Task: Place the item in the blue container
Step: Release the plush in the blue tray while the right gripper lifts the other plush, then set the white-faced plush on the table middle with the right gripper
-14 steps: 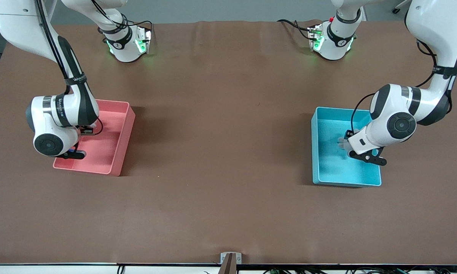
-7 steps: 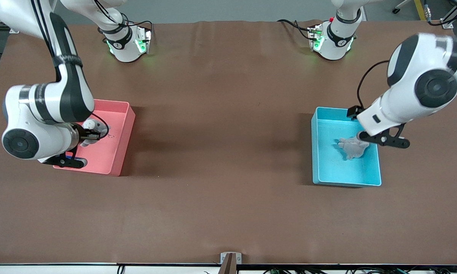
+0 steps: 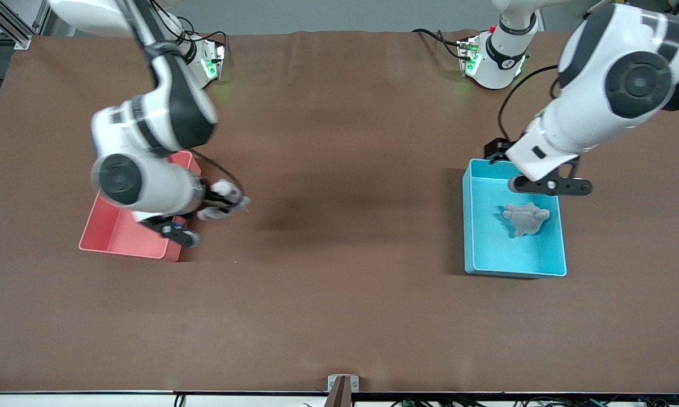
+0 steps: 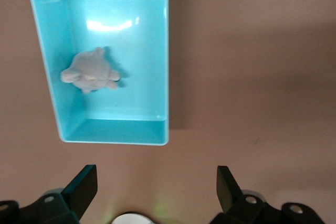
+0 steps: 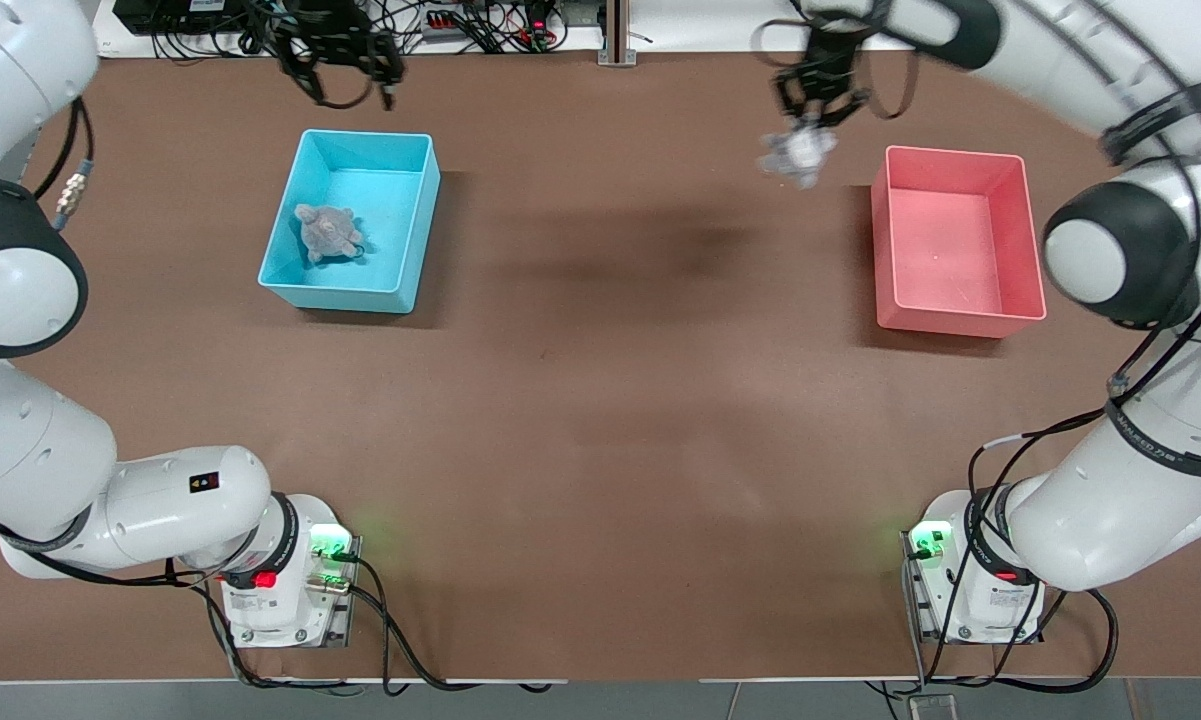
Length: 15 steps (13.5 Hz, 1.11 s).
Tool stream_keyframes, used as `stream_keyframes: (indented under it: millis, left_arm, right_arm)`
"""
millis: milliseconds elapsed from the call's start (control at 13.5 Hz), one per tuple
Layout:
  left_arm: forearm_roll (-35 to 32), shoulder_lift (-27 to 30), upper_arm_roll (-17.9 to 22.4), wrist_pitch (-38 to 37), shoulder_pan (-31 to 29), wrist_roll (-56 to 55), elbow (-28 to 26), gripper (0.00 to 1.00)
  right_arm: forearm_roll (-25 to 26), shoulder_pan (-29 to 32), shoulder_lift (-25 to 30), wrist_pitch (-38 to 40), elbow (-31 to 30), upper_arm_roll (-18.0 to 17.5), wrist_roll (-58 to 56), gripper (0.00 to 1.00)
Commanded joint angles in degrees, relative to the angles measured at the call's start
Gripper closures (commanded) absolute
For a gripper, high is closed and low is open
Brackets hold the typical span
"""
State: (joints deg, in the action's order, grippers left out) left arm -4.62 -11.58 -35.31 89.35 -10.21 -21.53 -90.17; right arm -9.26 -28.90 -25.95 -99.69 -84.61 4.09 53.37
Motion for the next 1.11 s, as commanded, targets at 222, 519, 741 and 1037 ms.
stream_keyframes:
  millis: [222,519,741,1037]
  left_arm:
    - [1.0,-3.4,-0.4,10.4,7.6,-7.2,0.3,0.00]
    - [0.8,-4.9,-0.4,13.1,9.1,-8.4,0.1,0.00]
    - [0.9,-4.8,-0.4,13.0,8.5,-7.5,0.0,0.00]
    - [0.9,-4.5,-0.3,12.6,8.1,-7.3,0.0,0.00]
  right_arm:
    - [-3.2,-11.2,-10.1,-13.6,0.6,0.7,19.8,0.98]
    - [-5.2,-15.9,-13.1,-23.9,0.5,0.7,20.2,0.83]
    - [-7.7,-16.1,-14.6,-27.2,0.5,0.7,20.2,0.39]
    - [-6.6,-15.9,-14.3,-27.2,0.7,0.8,19.0,0.00]
